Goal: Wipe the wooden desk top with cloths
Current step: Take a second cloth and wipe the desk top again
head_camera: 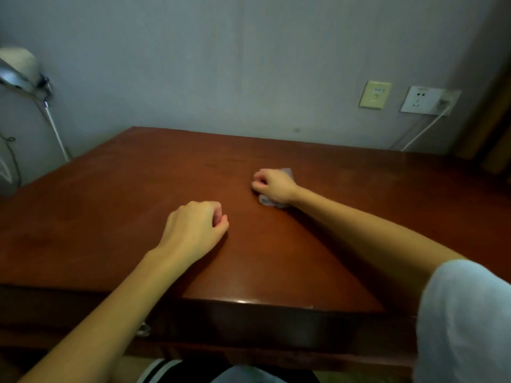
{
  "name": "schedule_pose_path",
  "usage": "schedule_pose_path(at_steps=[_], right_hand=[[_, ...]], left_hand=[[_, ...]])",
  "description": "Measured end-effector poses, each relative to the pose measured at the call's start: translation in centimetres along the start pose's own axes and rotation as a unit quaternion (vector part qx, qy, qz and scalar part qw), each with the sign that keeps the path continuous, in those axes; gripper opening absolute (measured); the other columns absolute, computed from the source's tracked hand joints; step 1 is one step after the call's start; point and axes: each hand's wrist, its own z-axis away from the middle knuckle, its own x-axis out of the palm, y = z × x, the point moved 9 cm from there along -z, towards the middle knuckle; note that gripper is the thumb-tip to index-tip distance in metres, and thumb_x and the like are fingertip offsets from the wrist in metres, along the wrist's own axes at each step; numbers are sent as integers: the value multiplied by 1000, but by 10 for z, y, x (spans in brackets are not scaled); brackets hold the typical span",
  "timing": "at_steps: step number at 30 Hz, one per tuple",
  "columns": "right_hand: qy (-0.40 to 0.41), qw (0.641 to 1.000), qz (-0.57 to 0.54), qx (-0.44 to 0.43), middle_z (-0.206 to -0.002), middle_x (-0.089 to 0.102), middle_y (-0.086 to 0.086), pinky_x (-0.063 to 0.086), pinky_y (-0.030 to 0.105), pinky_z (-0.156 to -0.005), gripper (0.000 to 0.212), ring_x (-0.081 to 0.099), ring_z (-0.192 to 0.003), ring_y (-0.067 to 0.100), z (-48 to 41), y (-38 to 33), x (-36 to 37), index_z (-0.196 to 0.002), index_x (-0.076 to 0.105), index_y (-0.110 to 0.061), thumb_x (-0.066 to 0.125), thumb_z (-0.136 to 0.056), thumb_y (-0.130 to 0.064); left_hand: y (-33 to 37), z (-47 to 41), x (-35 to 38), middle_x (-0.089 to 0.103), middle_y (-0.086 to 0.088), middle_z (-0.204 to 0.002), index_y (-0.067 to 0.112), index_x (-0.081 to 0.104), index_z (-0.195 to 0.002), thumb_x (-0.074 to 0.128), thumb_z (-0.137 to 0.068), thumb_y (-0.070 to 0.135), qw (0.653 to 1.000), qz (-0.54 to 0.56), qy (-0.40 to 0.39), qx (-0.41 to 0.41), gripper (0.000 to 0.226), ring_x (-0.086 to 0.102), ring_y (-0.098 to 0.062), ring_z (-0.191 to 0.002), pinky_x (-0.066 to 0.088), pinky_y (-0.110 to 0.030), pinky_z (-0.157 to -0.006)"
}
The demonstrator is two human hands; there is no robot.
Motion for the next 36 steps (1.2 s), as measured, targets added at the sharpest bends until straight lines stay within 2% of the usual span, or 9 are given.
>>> schedule_pose_path(at_steps=[6,13,15,17,20,24,29,32,36], right_hand=[[-52,961,-89,-256,-72,44,2,27,21,-70,31,39,-70,9,87,-80,3,-62,45,-12,57,-91,-14],[-35,992,-72,-93,-73,44,-2,31,13,-69,31,40,-67,3,67,66,-27,-63,44,-13,54,-93,-17],[-4,998,-60,-19,-73,44,-2,34,21,-66,31,45,-67,3,36,118,-34,-65,44,-13,54,-94,-16],[29,996,-33,81,-75,49,7,37,37,-68,30,51,-71,19,0,164,-38,-68,46,-10,53,-95,-18],[59,983,17,174,-74,53,13,34,35,-62,34,54,-72,29,-46,182,-32,-65,42,-13,51,-95,-24],[41,997,0,72,-80,59,13,35,32,-65,31,57,-75,27,-66,105,-12,-63,43,-18,54,-92,-21],[-34,995,-43,-88,-74,42,-1,25,20,-66,31,37,-71,5,-10,22,-2,-63,42,-17,57,-90,-18],[-35,994,-75,-76,-71,42,-1,30,16,-68,32,39,-69,8,14,52,-14,-62,40,-17,56,-90,-19],[38,995,-72,50,-68,42,-6,32,23,-63,29,43,-63,5,-3,153,-38,-61,39,-23,49,-86,-33]], left_hand=[[-7,-66,17,65,-2,-79,20,53,-70,53,-87,40,1000,3,-4,-19,26,62,-32,-85,35,-29,-65],[31,-132,48,60,5,-72,24,57,-78,49,-94,37,999,34,-19,31,23,61,-18,-72,48,-30,-68],[32,-145,54,60,5,-75,22,58,-80,49,-94,36,998,35,5,42,21,58,-17,-72,45,-29,-65],[32,-157,59,58,5,-80,21,57,-82,49,-94,35,998,27,23,52,20,55,-15,-74,41,-29,-63],[30,-178,69,56,4,-84,21,55,-83,48,-94,33,998,27,31,56,18,55,-15,-79,44,-28,-62],[21,-193,80,58,1,-86,19,54,-85,47,-95,31,998,32,35,37,17,57,-18,-82,46,-31,-64],[19,-192,82,60,-4,-91,15,54,-90,46,-94,26,997,34,42,57,14,58,-25,-86,42,-33,-64],[21,-192,83,57,1,-87,18,55,-93,44,-95,28,996,31,44,65,16,53,-16,-78,37,-26,-59],[20,-195,85,51,6,-82,21,53,-88,44,-95,30,997,34,45,58,14,46,-10,-73,34,-23,-57]])
